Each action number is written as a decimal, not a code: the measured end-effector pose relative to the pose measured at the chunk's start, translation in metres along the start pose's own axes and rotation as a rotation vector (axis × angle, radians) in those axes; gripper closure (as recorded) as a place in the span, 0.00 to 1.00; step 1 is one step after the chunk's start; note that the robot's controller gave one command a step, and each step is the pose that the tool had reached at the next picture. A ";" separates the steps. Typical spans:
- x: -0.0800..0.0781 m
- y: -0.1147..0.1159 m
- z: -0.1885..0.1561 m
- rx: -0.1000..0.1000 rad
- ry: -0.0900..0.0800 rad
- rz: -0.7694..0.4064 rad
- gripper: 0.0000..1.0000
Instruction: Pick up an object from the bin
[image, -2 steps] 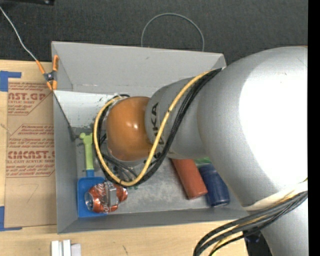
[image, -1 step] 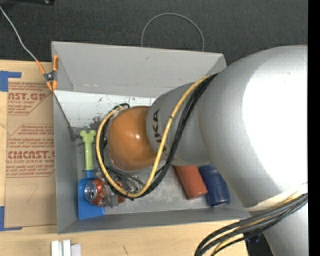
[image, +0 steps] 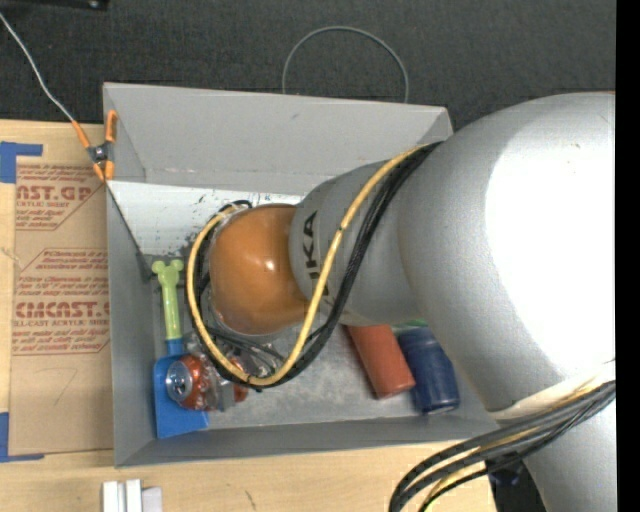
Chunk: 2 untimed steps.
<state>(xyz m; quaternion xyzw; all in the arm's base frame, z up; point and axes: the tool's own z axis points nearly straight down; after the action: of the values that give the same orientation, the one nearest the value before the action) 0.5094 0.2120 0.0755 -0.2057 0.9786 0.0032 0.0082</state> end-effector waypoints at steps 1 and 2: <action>0.008 -0.004 -0.066 0.002 0.004 0.020 1.00; 0.006 -0.008 -0.093 0.001 -0.004 0.022 1.00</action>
Offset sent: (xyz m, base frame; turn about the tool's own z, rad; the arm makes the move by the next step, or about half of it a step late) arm -0.0006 -0.0193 0.0453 0.0214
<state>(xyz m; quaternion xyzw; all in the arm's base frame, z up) 0.5061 0.2016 0.1686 -0.1950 0.9807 0.0031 0.0104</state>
